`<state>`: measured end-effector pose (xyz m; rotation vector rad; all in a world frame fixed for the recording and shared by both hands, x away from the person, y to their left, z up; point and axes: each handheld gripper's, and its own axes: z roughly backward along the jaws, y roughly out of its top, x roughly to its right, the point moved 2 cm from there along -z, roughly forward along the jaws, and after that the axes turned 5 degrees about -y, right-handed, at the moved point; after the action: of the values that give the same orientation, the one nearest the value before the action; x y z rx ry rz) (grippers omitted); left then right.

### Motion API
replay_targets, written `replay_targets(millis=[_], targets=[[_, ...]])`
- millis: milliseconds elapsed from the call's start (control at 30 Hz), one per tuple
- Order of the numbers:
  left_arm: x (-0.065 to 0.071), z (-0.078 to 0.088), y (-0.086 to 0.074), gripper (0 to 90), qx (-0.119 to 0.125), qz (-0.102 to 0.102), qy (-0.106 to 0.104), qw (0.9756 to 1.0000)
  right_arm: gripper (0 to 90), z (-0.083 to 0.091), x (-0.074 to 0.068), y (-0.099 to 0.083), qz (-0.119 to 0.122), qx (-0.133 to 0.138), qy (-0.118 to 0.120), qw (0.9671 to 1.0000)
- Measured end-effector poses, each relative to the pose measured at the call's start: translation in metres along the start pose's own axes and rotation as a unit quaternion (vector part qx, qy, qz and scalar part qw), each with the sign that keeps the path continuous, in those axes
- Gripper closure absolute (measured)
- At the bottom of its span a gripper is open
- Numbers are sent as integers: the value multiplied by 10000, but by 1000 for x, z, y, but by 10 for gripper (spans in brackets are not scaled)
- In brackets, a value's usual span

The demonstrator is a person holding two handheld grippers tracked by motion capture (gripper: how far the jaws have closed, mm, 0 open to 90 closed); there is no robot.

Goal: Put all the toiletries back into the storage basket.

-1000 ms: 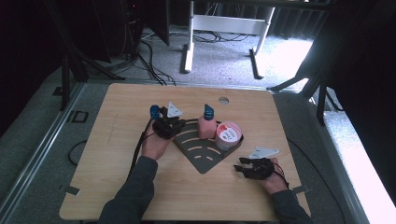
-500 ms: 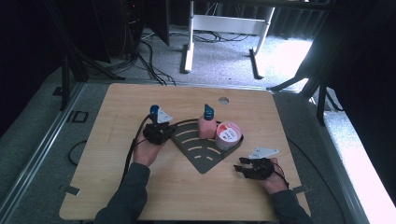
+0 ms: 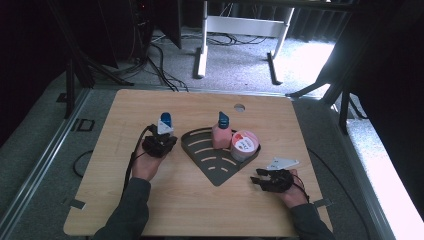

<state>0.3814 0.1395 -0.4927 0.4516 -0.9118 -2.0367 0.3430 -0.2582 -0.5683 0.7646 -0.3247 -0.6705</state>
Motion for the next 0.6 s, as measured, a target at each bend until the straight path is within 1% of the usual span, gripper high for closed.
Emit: replay_targets(millis=[100, 167, 233, 367, 400, 433, 467, 567, 600], targets=[[-5, 3, -4, 889, 9, 81, 0, 10000, 556, 0, 0, 0, 3, 1, -1, 10000], [-7, 6, -6, 887, -30, 69, 66, 9999, 556, 0, 0, 0, 5, 2, -2, 10000], [-10, 7, -8, 886, -11, 101, 79, 9999, 556, 0, 0, 0, 10, 3, -7, 10000], [-12, 8, -10, 884, -30, 103, 117, 9999, 556, 0, 0, 0, 8, 3, -5, 10000], [-18, 11, -13, 883, -71, 149, 169, 9997, 556, 0, 0, 0, 3, -1, -3, 10000], [-18, 11, -13, 881, -71, 149, 169, 9997, 556, 0, 0, 0, 3, 0, -2, 10000], [-22, 12, -15, 881, -130, 155, 232, 9995, 556, 0, 0, 0, 0, -2, -3, 10000], [-28, 13, -16, 876, -196, 171, 288, 9992, 556, 0, 0, 0, 3, -3, -7, 10000], [-28, 13, -16, 875, -196, 171, 288, 9992, 556, 0, 0, 0, 3, -3, -7, 10000]])
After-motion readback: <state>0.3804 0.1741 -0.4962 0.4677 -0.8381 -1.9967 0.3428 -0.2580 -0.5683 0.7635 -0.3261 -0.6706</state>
